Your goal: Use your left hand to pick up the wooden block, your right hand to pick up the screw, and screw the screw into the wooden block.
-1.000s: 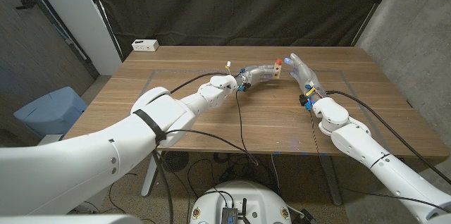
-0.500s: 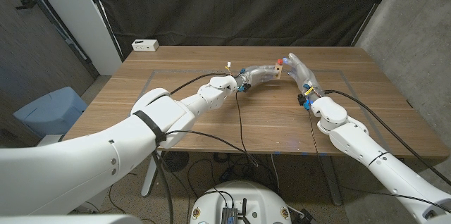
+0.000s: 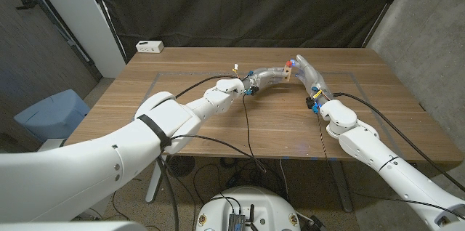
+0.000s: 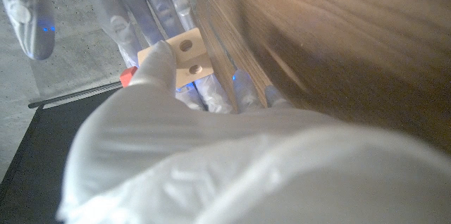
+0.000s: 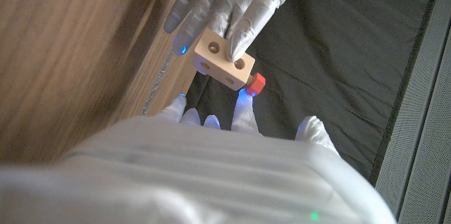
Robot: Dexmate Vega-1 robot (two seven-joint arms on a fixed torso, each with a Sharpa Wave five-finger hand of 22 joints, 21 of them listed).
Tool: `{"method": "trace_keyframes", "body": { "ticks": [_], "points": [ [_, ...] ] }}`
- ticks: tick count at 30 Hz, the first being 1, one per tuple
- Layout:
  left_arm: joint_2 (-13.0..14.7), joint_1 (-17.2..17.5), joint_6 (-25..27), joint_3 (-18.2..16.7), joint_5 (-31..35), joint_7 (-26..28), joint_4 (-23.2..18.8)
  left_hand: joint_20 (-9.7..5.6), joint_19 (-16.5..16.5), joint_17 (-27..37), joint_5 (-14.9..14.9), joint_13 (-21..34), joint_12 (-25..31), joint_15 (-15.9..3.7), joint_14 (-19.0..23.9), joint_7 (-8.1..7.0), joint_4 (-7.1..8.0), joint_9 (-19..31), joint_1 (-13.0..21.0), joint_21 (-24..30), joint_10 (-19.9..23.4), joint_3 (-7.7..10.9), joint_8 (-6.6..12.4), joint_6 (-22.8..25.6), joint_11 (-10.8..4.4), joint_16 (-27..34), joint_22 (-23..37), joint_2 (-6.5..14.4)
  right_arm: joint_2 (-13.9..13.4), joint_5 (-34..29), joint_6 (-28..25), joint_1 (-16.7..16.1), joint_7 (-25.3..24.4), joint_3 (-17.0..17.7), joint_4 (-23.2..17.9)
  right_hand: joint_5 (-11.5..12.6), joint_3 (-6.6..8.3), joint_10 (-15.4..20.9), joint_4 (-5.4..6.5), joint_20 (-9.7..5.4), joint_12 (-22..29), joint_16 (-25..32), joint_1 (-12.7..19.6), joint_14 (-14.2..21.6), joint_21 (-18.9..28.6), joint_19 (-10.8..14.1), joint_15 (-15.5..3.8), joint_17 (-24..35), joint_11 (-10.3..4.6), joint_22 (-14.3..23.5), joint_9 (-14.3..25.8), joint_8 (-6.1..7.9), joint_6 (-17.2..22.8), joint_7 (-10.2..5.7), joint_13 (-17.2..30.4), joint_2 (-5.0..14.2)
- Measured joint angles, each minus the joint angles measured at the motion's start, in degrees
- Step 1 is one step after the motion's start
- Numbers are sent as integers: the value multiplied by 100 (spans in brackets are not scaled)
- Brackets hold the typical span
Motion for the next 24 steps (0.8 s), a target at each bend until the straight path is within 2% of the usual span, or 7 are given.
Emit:
{"method": "trace_keyframes", "body": {
  "ticks": [24],
  "points": [
    [20, 67, -126, -54, -8, -92, -13, 0, 0, 0, -2, 0, 0, 0, 0, 0, 4, -4, 1, 0, 0, 4, 0, 0, 0, 0, 0, -1, -48, -51, -10, -100, -58, -12, -171, 0, 0, 0, 0, 0, 0, 0, 1, 0, 0, 0, 0, -1, 0, 0, 0, 21, 53, -53, 0, 0]
  ]
}}
